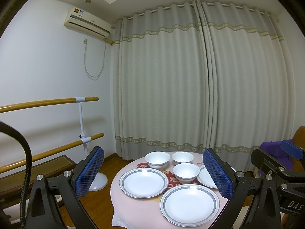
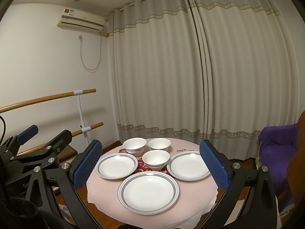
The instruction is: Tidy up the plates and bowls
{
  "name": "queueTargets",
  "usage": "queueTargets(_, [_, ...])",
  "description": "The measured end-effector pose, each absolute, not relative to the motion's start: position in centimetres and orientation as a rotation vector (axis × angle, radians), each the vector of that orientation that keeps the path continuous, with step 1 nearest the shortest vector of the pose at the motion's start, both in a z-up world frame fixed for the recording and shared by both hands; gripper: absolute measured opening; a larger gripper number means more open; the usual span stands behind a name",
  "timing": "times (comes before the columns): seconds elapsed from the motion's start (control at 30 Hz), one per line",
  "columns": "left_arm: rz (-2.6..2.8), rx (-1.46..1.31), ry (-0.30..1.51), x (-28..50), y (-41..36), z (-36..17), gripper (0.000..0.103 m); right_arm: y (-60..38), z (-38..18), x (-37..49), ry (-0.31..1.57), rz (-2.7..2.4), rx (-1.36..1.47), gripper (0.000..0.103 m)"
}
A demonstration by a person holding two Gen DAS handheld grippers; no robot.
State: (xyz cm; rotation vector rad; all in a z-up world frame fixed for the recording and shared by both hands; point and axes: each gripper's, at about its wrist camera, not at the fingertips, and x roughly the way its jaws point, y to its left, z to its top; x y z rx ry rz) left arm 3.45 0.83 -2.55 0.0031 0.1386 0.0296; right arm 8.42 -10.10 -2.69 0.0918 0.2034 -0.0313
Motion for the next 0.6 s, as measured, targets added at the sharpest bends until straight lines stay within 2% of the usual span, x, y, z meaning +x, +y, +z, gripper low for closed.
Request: queueTargets(0.6, [-0.022, 0.037, 0.176, 5.0, 1.0, -3.5, 0.102, -10.2, -3.6, 8.4, 0.225, -0.056, 0.102, 0.103])
